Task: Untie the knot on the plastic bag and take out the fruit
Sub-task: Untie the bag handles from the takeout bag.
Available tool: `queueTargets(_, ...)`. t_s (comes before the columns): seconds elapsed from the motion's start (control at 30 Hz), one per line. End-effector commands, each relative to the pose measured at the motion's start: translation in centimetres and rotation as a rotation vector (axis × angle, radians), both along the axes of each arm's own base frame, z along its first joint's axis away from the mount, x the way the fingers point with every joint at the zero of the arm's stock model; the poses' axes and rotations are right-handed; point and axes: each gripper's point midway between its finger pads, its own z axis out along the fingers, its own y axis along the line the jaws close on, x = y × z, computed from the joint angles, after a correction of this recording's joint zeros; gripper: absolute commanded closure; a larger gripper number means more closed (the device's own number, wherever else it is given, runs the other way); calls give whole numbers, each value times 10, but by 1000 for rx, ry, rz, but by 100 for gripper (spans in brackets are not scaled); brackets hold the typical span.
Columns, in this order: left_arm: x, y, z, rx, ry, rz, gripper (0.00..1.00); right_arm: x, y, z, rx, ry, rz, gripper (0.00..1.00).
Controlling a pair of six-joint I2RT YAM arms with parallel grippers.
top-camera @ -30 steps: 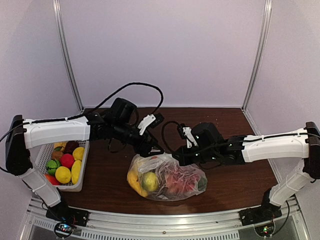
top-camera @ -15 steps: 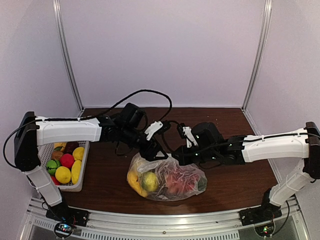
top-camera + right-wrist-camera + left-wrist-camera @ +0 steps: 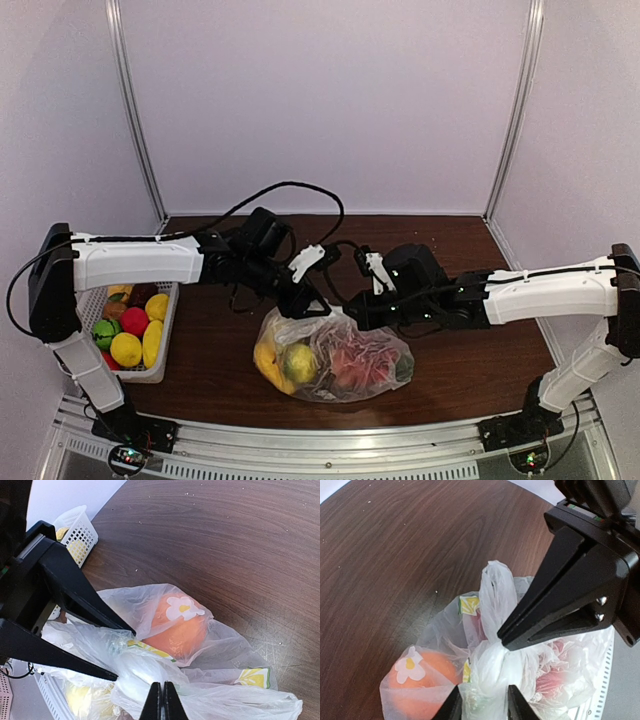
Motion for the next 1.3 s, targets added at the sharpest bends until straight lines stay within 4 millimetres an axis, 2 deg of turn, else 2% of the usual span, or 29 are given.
queueTargets(0.0, 1, -6, 4, -10, -13, -14, 75, 2, 0, 11, 41, -16, -7, 100)
queueTargets(0.13, 1, -6, 5, -11, -11, -14, 89, 2, 0, 11, 43, -14, -9, 100)
queueTargets(0.3, 0, -6, 6, -12, -13, -14, 100, 2, 0, 10, 45, -13, -14, 100)
queueTargets(0.5, 1, -5, 5, -6, -14, -9, 100, 2, -4, 8, 42, -12, -26, 100)
queueTargets(1.27, 10, 5, 3, 34, -40, 51, 100, -3, -37, 2, 3, -14, -101, 100)
